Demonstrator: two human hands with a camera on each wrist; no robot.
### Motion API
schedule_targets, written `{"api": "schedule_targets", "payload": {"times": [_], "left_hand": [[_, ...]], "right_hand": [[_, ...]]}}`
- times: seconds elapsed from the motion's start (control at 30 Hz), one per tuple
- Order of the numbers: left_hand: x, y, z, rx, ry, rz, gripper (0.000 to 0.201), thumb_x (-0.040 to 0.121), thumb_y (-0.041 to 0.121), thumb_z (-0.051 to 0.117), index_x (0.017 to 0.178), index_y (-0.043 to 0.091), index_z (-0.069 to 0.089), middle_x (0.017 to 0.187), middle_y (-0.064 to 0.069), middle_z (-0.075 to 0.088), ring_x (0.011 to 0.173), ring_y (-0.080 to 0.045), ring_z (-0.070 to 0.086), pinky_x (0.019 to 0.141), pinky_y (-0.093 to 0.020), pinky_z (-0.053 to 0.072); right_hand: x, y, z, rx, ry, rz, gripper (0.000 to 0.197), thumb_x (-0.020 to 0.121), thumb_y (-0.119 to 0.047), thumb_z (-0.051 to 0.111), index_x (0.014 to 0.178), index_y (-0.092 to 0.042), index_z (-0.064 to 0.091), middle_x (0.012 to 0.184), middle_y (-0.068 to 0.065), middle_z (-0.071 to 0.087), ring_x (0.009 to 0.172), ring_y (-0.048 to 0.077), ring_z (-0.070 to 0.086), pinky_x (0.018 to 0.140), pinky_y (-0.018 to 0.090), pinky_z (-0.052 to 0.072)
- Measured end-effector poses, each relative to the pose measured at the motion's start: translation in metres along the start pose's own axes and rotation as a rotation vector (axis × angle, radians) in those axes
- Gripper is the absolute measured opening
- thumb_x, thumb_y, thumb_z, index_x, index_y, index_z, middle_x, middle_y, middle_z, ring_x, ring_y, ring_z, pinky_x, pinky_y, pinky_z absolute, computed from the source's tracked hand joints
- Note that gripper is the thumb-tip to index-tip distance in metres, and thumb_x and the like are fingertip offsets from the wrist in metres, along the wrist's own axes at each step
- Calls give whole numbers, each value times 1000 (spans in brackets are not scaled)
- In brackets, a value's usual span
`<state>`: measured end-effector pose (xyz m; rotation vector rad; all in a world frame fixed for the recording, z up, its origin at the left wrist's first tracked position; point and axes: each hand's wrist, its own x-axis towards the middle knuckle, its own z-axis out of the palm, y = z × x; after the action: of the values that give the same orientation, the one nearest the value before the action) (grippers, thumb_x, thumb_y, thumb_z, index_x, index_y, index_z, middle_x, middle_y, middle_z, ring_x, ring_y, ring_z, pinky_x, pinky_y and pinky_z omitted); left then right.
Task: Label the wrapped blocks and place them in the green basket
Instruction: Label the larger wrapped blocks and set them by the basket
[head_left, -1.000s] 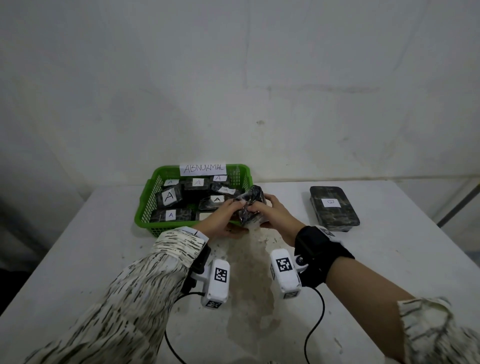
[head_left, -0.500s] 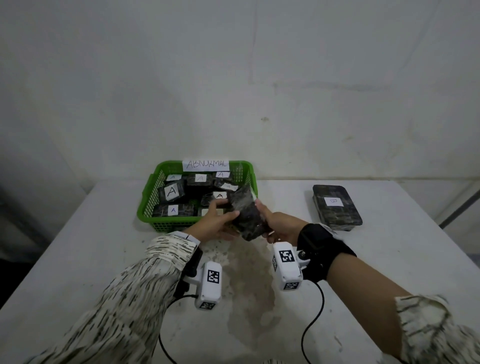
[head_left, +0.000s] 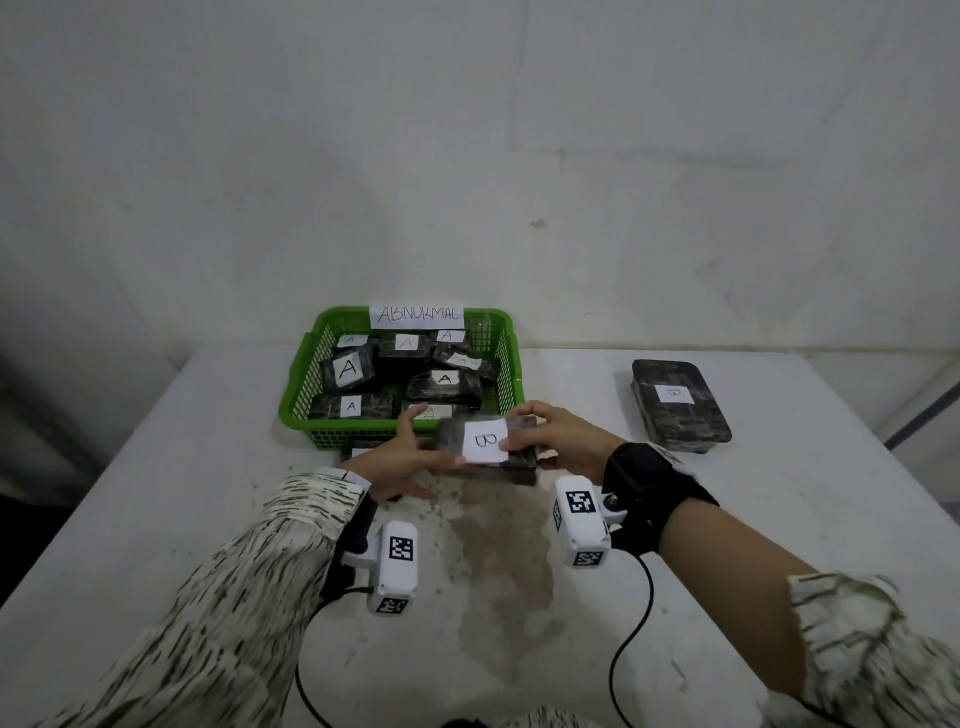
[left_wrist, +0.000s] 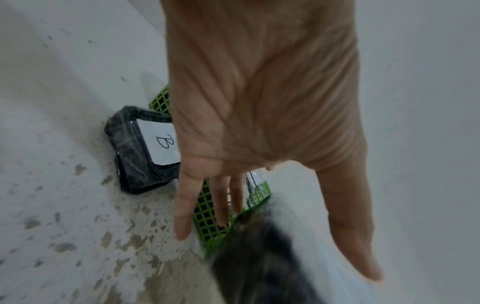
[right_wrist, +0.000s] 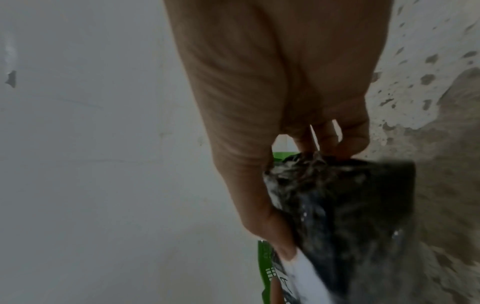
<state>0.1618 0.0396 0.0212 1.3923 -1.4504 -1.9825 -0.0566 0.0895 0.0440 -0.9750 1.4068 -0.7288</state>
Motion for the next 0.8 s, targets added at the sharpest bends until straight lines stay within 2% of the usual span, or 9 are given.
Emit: {"api": "schedule_targets", "payload": {"times": [0.1,0.2,0.27,0.33,0.43,0.57,0.63,0.73,0.8], "left_hand": [[-4,0,-6,-15,-16,22,72,86,7,62,141,34,23,136,-13,47,116,-26,52,90,-43,48],[-7,-2,-2,154,-135,-68,59,86,11,64,136,28,37,131,-11,54,111,-25,57,88,-41,52],[-7,-7,2,250,-172,-138,58,84,12,67,133,27,40,121,-10,60,107,-28,61,87,-45,53],[-7,-13,3,284,-149,-176,57,82,15,70,129,28,40,116,-11,62,101,-31,65,83,-46,56],[-8,-24,1,253,-110,-215,59,81,21,72,130,26,40,126,-16,56,104,-36,63,84,-50,55],[-12,-34,-1,170,-81,-237,45,88,23,63,126,24,39,124,-15,49,91,-30,60,73,-38,57],[-11,-39,-4,134,-60,-238,39,89,22,62,121,24,40,117,-13,49,87,-28,59,73,-38,56],[-11,-44,-10,93,-3,-236,40,89,20,62,121,20,38,106,-7,51,85,-27,59,74,-39,55],[-8,-46,-14,74,48,-217,43,88,19,63,121,18,36,104,-6,52,83,-26,59,71,-38,55]], "right_hand": [[2,-4,2,-25,-41,-25,28,77,5,70,96,-15,66,91,8,67,78,16,62,75,29,44],[5,-5,14,-59,-75,-38,36,78,10,68,109,-9,62,90,9,66,79,17,62,75,23,51],[10,-3,23,-55,-20,-59,45,78,10,68,119,-5,57,93,11,65,83,18,62,78,23,51],[15,2,32,-52,32,-86,49,79,8,68,124,-2,53,108,19,60,92,23,61,83,26,50],[22,12,41,-80,44,-102,47,83,4,67,127,0,50,122,19,54,104,24,56,83,24,51],[32,21,48,-53,55,-104,42,82,0,70,120,-5,52,120,19,53,107,26,55,85,26,51],[37,25,52,-110,104,-85,37,80,-9,75,110,-12,53,112,13,51,103,27,54,71,25,52],[42,36,62,-398,339,-86,48,77,-39,76,105,-13,47,112,8,38,101,25,43,84,35,46],[42,39,70,-395,392,-42,58,79,-51,70,109,-9,42,109,11,40,98,28,45,81,36,45]]}}
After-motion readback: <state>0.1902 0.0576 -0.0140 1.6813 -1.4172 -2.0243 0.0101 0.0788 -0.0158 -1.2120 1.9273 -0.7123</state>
